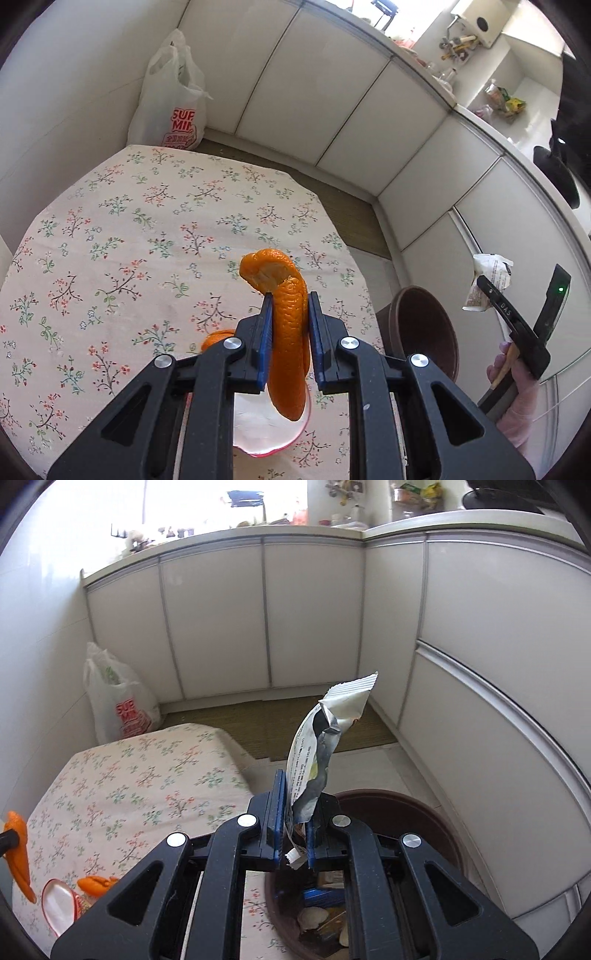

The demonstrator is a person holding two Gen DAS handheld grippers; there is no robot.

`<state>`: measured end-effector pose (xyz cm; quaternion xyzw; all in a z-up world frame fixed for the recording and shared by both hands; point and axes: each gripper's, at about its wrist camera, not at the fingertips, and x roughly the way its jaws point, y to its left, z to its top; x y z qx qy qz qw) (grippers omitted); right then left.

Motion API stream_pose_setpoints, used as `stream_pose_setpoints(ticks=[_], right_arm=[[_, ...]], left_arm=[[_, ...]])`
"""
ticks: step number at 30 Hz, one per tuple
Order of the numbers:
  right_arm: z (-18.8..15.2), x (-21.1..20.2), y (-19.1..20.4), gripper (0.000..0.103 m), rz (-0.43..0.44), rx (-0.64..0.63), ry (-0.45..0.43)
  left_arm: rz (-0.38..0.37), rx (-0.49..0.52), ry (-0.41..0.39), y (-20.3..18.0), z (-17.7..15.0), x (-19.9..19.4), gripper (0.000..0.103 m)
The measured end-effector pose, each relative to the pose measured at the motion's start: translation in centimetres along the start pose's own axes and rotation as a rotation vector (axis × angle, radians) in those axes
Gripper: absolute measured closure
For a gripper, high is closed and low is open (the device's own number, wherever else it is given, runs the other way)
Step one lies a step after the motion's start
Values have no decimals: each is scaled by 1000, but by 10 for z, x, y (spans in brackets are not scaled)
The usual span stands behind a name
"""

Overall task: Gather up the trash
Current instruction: 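Carry the snack packet over the brown bin and open the right gripper, then lower the orange peel into the brown bin and open the left gripper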

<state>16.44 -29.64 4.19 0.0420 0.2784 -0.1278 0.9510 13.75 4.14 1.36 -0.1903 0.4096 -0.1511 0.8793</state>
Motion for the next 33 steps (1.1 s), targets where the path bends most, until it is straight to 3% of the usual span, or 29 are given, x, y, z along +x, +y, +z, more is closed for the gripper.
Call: stream_pose_setpoints(ticks=[13, 14, 15, 16, 20, 22, 25, 33], right_arm=[[-5, 7, -60, 92, -209, 154, -26], [-6, 7, -61, 85, -212, 162, -26], [-7, 6, -63, 58, -216, 172, -31], [-7, 4, -67, 42, -226, 181, -42], [-4, -9, -81, 32, -271, 192, -79], [-4, -16, -93, 14, -306, 213, -100], [-6, -27, -116, 7, -341, 240, -120], [-18, -43, -191, 7, -425, 362, -109]], left_arm=[[-113, 41, -6, -77, -23, 24, 85], [-125, 41, 0, -85, -25, 29, 85], [-137, 40, 7, -94, -26, 33, 85], [-147, 40, 12, -101, -27, 36, 85], [-184, 67, 28, -140, -27, 52, 85], [-204, 83, 33, -160, -27, 60, 85], [-231, 99, 47, -187, -28, 72, 85], [-271, 135, 111, -256, -30, 116, 83]])
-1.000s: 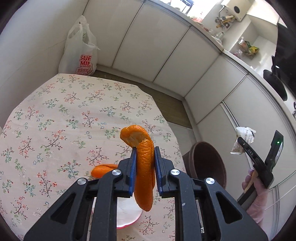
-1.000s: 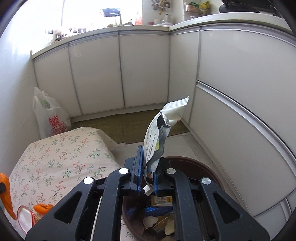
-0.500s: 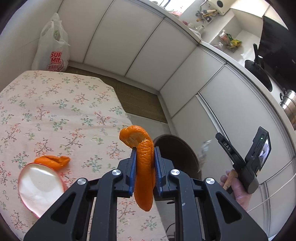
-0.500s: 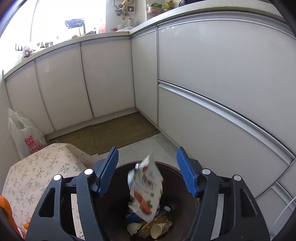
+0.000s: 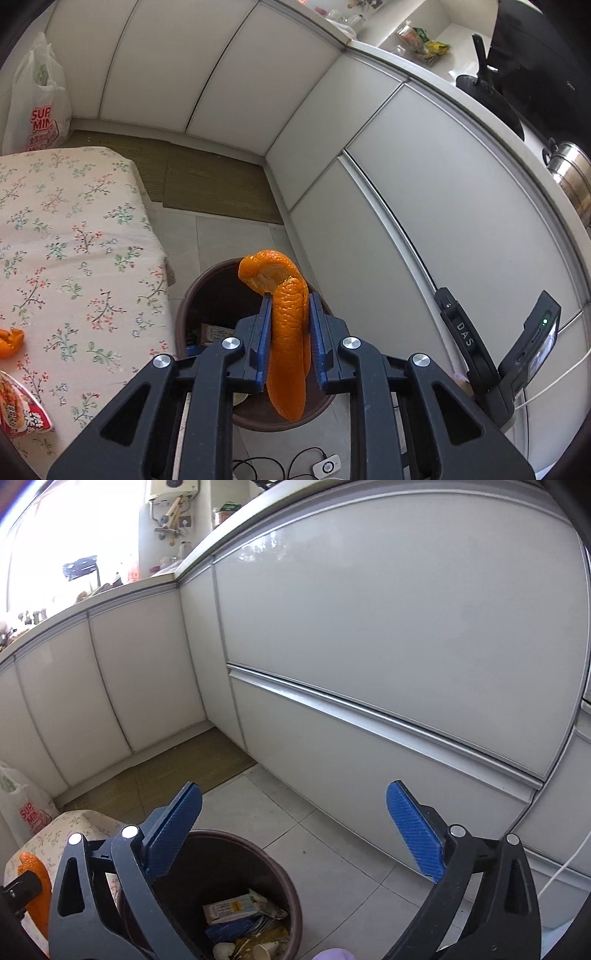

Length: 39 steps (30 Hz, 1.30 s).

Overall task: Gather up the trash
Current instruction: 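Lower the orange peel into the brown bin and open the left gripper, then grasp the red noodle cup rim with the left gripper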

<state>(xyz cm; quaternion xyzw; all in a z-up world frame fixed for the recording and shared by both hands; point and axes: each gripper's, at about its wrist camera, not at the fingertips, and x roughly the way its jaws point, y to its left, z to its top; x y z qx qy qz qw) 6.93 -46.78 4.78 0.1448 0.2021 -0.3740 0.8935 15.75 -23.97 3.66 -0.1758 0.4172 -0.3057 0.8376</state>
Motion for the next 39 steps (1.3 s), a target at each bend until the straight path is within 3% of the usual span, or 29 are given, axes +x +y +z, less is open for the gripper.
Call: stream_pose_setpoints(ticks=[7, 12, 14, 16, 20, 31, 39], right_arm=[[2, 18, -38, 7, -50, 77, 39], [3, 29, -45, 7, -67, 107, 57], [3, 31, -48, 7, -70, 117, 66], [2, 32, -47, 7, -66, 119, 71], [-1, 31, -41, 7, -65, 104, 81], [-7, 30, -17, 7, -48, 38, 126], [-17, 17, 22, 7, 26, -69, 143]], left_arm=[[1, 72, 22, -48, 9, 38, 81], [46, 123, 46, -68, 8, 59, 77], [62, 134, 55, -71, 7, 63, 60], [80, 140, 59, -72, 6, 65, 50], [115, 136, 62, -69, 4, 66, 33], [231, 131, 58, -40, 1, 61, 24], [351, 125, 22, 6, -12, 24, 22]])
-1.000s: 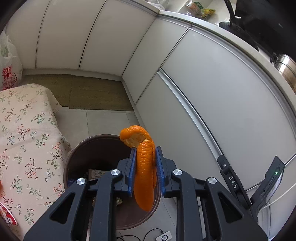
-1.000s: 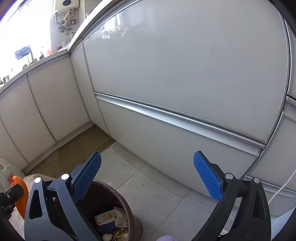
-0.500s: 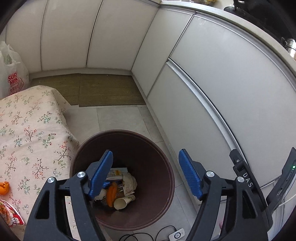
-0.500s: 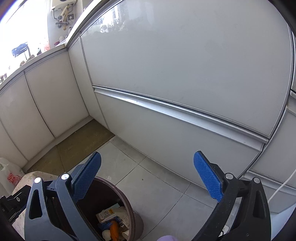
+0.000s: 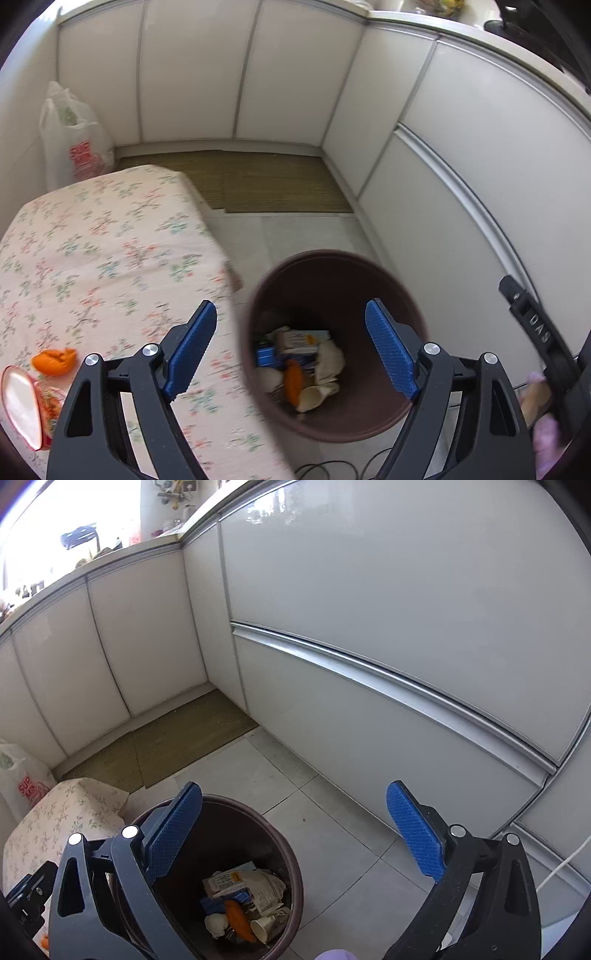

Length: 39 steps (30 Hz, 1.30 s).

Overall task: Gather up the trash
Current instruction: 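Grasp the red noodle cup rim with the left gripper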

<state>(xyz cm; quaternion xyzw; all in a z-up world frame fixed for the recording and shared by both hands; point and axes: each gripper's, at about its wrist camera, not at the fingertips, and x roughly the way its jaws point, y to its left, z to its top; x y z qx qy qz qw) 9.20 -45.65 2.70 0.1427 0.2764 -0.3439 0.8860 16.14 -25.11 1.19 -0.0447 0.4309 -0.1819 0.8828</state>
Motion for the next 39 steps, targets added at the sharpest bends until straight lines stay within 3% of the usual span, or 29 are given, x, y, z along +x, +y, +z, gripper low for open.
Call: stream_pose_setpoints(ticks=[9, 13, 19, 23, 33, 35, 39], right_arm=[[-12, -16, 57, 7, 89, -119, 6], [-20, -24, 87, 7, 134, -165, 9], [-30, -37, 133, 7, 219, -232, 6], [-38, -44, 161, 7, 256, -285, 7], [-59, -50, 211, 7, 299, -362, 35], [-64, -52, 221, 7, 305, -390, 35], [-74, -56, 237, 7, 301, -449, 29]], left_arm=[[160, 58, -62, 71, -28, -53, 19], [225, 53, -42, 112, -38, -75, 18], [293, -53, 20, 191, -54, -100, 18], [253, -205, 117, 248, -70, -98, 20], [121, -348, 206, 290, -101, -81, 60], [106, -350, 198, 294, -103, -80, 71], [69, -341, 171, 298, -102, -86, 79]])
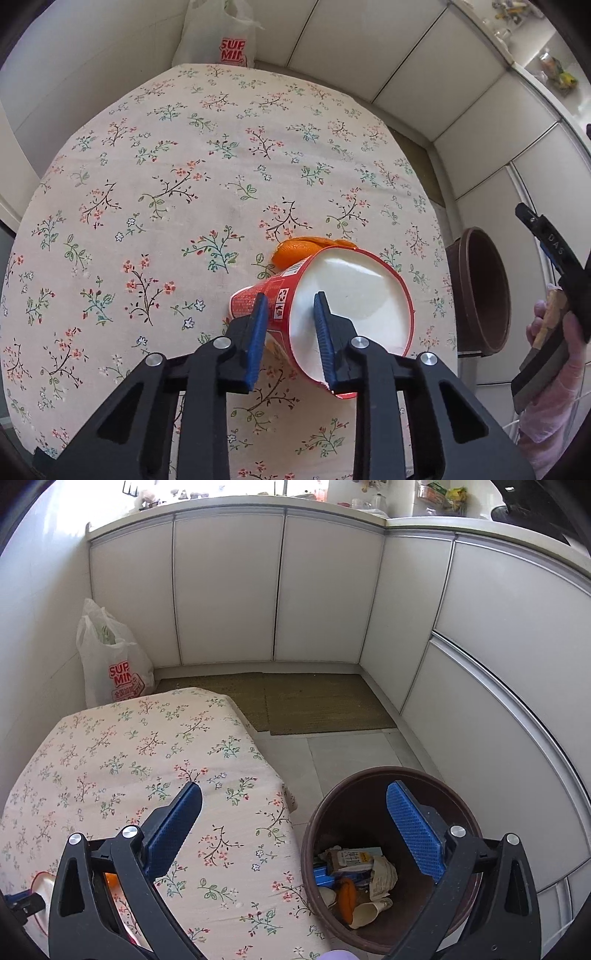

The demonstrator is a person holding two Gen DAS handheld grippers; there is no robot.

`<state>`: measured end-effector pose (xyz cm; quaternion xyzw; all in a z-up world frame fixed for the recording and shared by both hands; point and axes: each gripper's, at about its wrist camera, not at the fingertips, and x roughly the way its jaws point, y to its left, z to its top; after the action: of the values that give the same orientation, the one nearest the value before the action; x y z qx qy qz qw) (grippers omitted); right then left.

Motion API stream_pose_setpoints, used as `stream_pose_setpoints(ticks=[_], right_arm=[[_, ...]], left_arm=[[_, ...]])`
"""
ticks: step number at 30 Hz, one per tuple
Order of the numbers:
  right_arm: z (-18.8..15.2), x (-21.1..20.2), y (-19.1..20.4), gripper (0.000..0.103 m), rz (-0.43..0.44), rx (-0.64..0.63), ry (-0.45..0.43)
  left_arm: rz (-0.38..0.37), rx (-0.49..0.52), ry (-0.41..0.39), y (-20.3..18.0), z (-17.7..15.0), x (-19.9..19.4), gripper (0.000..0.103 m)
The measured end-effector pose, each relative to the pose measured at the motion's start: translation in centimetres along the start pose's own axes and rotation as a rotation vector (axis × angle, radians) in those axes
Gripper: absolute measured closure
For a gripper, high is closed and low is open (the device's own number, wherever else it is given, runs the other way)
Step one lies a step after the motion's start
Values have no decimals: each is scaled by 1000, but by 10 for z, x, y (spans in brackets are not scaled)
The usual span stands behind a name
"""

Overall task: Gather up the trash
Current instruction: 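Grasp the red noodle cup rim with the left gripper, then lift the noodle cup with the left gripper while the right gripper grasps the second orange peel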

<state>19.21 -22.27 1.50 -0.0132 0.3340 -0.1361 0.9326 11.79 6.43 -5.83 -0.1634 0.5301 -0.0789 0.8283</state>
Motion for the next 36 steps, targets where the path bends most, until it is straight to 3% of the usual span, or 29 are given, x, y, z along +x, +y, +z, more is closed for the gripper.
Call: stream_pose_setpoints(ticks=[5, 12, 18, 24, 29, 36], right_arm=[[-3, 4, 20, 7, -1, -57, 16], [-10, 13, 50, 7, 79, -109, 86], [-23, 33, 78, 7, 293, -74, 281], [-45, 59, 108, 7, 462, 43, 512], [-56, 68, 132, 11, 506, 102, 589], [-66, 76, 158, 29, 521, 238, 679]], left_arm=[[-57, -5, -19, 10, 2, -6, 93], [-87, -1, -36, 22, 0, -15, 96], [-115, -32, -130, 37, 4, -48, 96], [-31, -44, -306, 58, 7, -99, 96], [-7, -70, -415, 77, 10, -135, 96], [-30, -111, -457, 94, 15, -147, 96]])
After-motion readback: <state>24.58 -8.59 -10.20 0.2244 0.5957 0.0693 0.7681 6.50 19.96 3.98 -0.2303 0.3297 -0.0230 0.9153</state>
